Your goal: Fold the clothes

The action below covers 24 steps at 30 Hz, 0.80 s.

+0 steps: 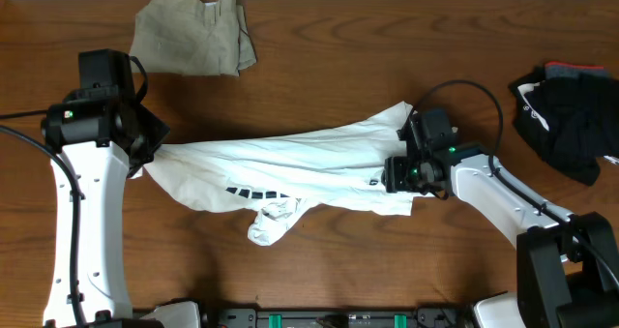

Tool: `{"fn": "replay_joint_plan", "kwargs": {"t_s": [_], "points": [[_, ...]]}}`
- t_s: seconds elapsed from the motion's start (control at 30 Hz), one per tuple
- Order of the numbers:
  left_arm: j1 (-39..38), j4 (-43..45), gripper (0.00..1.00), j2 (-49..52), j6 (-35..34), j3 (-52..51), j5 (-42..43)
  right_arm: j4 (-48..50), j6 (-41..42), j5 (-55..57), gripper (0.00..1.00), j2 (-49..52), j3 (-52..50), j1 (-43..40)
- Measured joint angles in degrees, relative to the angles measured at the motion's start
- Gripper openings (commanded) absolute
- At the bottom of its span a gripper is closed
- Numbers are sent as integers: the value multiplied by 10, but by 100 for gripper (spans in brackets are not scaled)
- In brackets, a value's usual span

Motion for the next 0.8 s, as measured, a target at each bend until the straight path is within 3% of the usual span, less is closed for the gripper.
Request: {"fn": "replay_joint_plan", "kwargs": {"t_s": [0.13,0.47,0.57,0.8], "points": [[0,0,6,0,0,0,0,8,2,-15,60,0,-1,0],[0,-3,6,0,0,0,0,9,17,-54,19,0,-2,0],[0,-5,6,0,0,0,0,8,23,-58,2,0,-2,0],[0,-6,6,0,12,0,5,4,30,-61,2,-14,-2,0]]}}
